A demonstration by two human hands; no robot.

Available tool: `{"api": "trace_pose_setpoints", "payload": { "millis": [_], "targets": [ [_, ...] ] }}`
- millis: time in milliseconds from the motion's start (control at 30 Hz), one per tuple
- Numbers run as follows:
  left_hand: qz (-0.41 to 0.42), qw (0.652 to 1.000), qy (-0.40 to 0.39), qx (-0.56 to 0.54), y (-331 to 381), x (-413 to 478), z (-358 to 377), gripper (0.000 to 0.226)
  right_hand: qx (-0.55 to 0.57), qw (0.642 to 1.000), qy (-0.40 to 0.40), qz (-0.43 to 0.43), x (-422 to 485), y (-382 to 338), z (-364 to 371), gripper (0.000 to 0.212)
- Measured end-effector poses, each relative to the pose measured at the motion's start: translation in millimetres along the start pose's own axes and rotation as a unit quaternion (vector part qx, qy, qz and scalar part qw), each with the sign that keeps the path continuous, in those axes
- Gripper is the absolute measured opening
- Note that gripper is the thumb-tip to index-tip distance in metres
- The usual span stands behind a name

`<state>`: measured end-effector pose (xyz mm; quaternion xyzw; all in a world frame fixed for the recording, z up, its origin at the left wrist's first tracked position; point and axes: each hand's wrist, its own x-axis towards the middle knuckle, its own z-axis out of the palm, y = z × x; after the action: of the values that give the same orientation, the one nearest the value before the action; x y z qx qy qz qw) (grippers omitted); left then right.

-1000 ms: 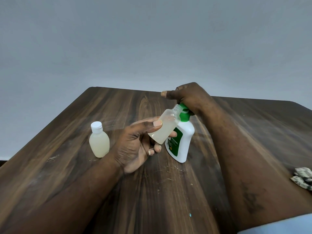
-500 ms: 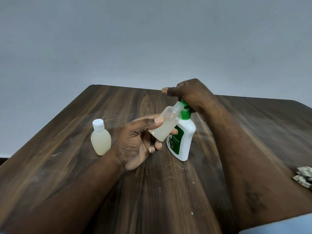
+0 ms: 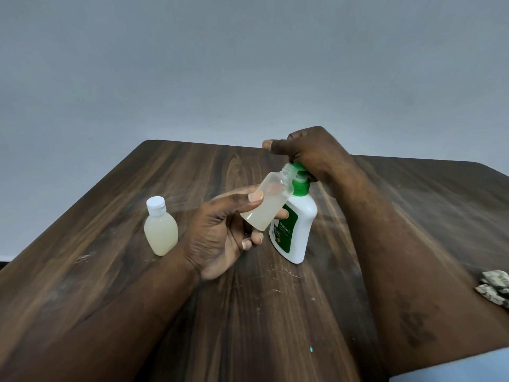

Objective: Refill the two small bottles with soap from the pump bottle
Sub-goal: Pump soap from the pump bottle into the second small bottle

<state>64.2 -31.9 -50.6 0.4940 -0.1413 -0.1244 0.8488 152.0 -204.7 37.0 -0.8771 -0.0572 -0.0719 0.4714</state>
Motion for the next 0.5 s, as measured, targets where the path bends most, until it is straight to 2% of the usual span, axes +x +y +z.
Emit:
{"api": "trace_pose_setpoints", "payload": {
  "millis": [167, 500],
  "targets": [
    [0.001, 1.000, 0.009, 0.009, -0.6, -0.4, -0.4, 0.034, -0.003, 0.999, -0.017, 0.027, 1.3, 4.6, 2.3, 0.056],
    [0.001, 1.000, -0.001, 0.000, -0.7, -0.2, 0.5, 0.033, -0.014, 1.000, -0.004, -0.002, 1.0, 1.1, -0.6, 0.054]
  ]
}}
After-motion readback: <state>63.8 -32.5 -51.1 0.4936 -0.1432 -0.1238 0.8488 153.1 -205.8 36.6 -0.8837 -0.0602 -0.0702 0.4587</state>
